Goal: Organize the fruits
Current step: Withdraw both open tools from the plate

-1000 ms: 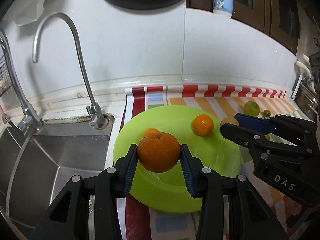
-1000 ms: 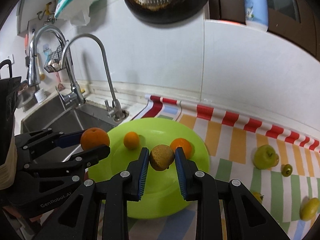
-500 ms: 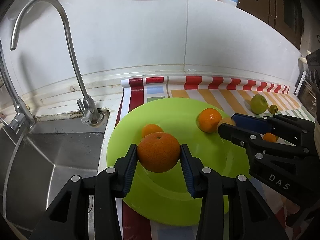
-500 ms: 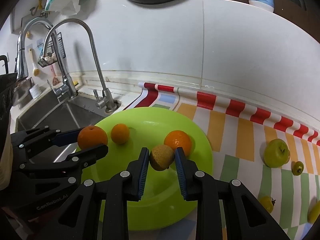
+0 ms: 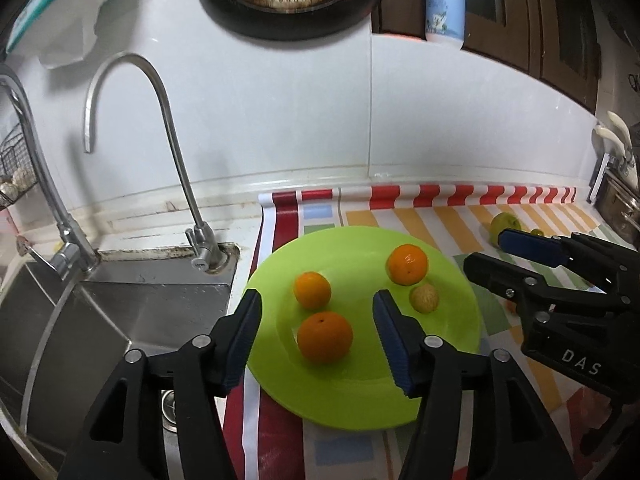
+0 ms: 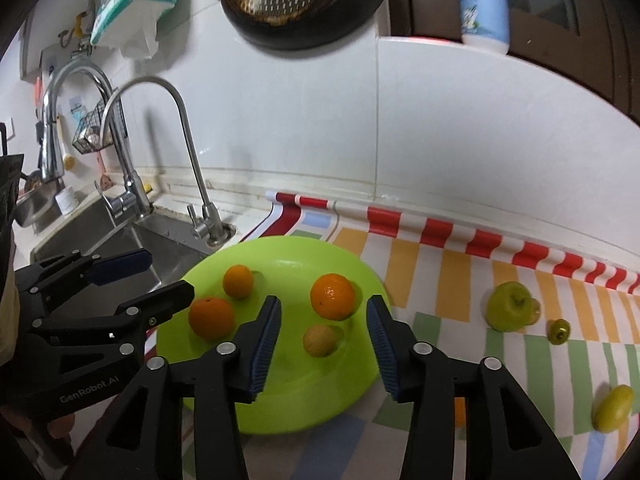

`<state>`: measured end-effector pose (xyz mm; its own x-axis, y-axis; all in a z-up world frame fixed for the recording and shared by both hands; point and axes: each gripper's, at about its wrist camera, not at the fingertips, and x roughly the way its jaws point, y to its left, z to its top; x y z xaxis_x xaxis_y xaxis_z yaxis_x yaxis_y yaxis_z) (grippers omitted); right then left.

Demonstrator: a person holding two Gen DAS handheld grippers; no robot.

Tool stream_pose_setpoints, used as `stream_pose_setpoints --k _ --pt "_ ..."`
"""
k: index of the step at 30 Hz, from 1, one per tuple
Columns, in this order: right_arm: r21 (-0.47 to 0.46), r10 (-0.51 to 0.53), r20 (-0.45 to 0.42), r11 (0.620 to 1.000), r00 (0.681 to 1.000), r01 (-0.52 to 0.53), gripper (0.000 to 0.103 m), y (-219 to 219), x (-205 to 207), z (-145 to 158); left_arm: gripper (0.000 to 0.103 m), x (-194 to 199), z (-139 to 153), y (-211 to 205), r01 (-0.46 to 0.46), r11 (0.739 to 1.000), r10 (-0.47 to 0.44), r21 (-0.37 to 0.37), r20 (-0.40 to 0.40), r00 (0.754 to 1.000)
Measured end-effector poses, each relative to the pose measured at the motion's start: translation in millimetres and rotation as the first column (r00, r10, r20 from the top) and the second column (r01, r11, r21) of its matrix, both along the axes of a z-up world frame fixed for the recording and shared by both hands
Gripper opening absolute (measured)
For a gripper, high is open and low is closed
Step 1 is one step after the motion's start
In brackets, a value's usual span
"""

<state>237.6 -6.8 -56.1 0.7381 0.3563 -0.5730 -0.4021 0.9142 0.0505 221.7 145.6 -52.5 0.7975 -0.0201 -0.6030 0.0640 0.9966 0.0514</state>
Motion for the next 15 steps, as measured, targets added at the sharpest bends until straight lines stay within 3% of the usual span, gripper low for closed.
stream_pose_setpoints --k 15 --pt "0.026 -0.067 0.097 0.998 0.993 0.064 0.053 -40.3 -58.7 38.6 0.071 -51.4 31.8 -33.6 0.042 0.999 -0.041 -0.004 0.092 0.995"
